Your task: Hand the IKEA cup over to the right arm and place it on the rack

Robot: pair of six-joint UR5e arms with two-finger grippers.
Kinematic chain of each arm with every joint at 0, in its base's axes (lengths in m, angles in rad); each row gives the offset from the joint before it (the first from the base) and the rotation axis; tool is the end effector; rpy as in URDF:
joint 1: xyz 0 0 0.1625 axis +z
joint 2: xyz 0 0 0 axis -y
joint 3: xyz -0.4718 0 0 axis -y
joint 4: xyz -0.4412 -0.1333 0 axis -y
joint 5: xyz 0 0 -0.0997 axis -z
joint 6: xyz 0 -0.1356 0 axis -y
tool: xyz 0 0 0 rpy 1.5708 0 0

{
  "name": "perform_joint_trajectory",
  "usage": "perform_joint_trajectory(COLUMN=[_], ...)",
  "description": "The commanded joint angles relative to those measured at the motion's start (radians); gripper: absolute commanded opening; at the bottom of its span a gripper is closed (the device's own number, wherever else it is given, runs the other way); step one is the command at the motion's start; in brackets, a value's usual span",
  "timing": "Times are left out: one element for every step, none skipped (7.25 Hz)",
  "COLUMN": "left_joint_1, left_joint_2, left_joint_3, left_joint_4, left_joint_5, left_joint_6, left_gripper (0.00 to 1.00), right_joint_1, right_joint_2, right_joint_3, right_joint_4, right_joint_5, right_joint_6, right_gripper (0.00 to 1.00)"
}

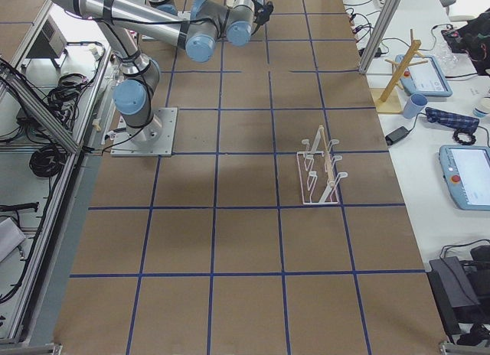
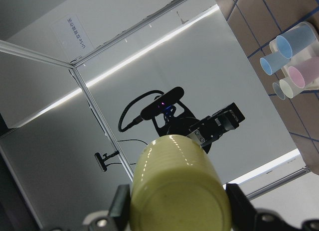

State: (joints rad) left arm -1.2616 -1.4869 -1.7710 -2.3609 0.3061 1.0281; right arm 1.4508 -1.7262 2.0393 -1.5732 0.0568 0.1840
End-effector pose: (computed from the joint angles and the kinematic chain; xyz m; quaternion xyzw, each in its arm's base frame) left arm -0.1199 -0.4876 0.4778 -0.0129 -0.7699 0.0523 0.6359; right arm 0.2136 -0.4730 0.4696 0.2139 0.6536 0.1292 0.7144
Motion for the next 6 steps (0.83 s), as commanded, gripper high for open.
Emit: perform_joint_trajectory(left_joint_1=[0.051, 0.047, 0.018, -0.061, -0.129, -0.183], left_joint_2=[0.008, -0.009, -0.016, -0.024, -0.054, -0.071], left_joint_3=[0.088, 0.128, 0.139, 0.140, 0.136, 0.140], left_joint_4=[0.087, 0.211, 0.386, 0.536, 0.707, 0.773], left_joint_5=[0.256, 0.387, 0.550, 0.709, 0.946, 1.075], left_joint_6=[-0.172, -0.365, -0.575, -0.723, -0.797, -0.850], left_gripper=[0.96, 0.96, 0.98, 1.00, 1.00, 1.00], right_joint_1=[-0.044, -0.082, -0.084, -0.087, -0.087, -0.087], right_joint_2=[0.003, 0.000, 0.000, 0.000, 0.002, 0.002], right_joint_3=[-0.001, -0.002, -0.011, -0.030, -0.080, -0.138], right_joint_4=[-0.011, -0.045, -0.126, -0.164, -0.165, -0.157], right_joint_5=[-0.020, -0.135, -0.316, -0.468, -0.624, -0.838], right_joint_6=[0.006, 0.005, 0.005, 0.005, 0.005, -0.003], right_gripper=[0.55, 0.54, 0.54, 0.54, 0.54, 0.54])
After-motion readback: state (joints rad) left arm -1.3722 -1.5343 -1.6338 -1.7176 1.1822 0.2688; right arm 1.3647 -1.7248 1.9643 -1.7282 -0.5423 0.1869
